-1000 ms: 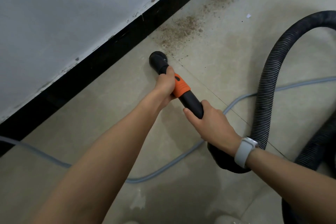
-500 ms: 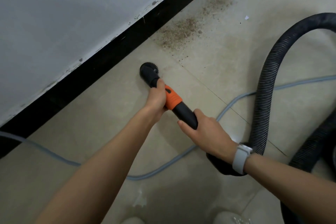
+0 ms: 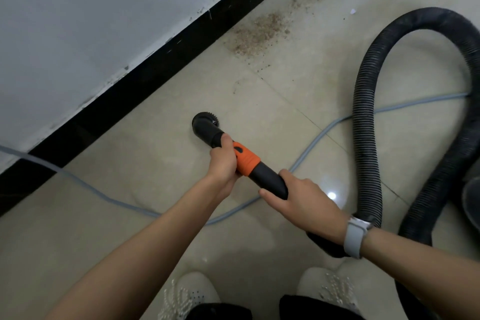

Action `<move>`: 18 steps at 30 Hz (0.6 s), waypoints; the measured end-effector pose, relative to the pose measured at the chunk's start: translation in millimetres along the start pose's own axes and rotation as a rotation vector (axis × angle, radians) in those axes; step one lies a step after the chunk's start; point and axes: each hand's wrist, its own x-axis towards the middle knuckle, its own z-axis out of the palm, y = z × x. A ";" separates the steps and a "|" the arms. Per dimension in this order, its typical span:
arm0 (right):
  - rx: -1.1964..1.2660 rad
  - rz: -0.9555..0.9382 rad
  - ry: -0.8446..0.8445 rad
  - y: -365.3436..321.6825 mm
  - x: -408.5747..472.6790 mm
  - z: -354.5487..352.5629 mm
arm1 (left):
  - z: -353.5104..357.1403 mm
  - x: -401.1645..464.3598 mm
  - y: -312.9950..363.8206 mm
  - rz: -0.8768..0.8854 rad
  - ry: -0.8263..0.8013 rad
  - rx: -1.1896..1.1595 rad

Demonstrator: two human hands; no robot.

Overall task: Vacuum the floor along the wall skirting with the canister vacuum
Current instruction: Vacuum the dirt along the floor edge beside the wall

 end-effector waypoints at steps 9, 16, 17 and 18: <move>0.091 0.220 0.163 34.2 -8.3 -21.6 | 70.9 -4.9 6.6 -0.044 -0.174 0.141; 0.124 0.237 0.167 27.1 4.4 -24.3 | 79.1 7.3 18.5 0.019 -0.176 0.171; 0.123 0.219 0.147 25.7 6.2 -22.5 | 73.8 9.3 17.4 0.022 -0.142 0.175; 0.116 0.200 0.127 24.5 7.9 -20.5 | 67.8 11.3 16.6 0.021 -0.108 0.181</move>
